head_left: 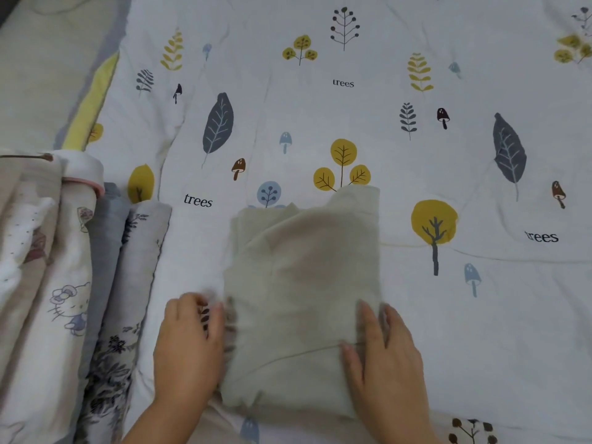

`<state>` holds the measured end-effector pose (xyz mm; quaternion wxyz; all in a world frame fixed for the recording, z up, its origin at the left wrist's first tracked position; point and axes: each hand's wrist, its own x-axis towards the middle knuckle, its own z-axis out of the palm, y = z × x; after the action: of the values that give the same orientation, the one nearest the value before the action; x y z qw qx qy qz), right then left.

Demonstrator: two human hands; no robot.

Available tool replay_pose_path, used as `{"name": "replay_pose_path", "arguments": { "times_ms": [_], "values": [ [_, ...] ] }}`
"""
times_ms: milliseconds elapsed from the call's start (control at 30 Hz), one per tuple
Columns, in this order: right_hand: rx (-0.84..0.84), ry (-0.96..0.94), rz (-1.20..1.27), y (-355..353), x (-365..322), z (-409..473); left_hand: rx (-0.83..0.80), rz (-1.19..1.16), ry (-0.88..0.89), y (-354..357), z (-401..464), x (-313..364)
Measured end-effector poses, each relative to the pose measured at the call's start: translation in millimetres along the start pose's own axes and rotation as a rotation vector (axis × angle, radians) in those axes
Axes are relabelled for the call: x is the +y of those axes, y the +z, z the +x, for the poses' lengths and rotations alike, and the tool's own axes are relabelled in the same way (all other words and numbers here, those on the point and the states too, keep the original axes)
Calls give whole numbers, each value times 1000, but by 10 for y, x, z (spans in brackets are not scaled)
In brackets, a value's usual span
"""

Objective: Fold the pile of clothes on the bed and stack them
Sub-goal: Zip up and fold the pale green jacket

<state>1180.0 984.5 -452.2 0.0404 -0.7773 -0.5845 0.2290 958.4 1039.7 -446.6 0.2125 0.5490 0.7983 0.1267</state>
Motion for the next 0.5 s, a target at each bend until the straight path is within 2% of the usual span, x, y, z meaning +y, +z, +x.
{"name": "replay_pose_path", "arguments": {
  "times_ms": [67,133,233,300,367,433,500],
  "values": [
    [-88,129,102,-21,-23,-82,-223,63,-146,-30,-189,-70],
    [-171,217,187,19,-15,-152,-395,-28,-204,-8,-336,-146],
    [-199,273,331,38,-12,-149,-379,-313,-224,31,-374,-262],
    [-178,300,387,56,5,-131,-344,-414,-279,73,-357,-319],
    [-177,320,399,74,-4,-149,-340,-342,-285,98,-348,-322],
    [-161,354,426,65,17,-154,-358,-235,-209,117,-305,-269],
    [-149,387,477,30,62,-106,-336,-272,-146,102,-204,-182]
  ]
}}
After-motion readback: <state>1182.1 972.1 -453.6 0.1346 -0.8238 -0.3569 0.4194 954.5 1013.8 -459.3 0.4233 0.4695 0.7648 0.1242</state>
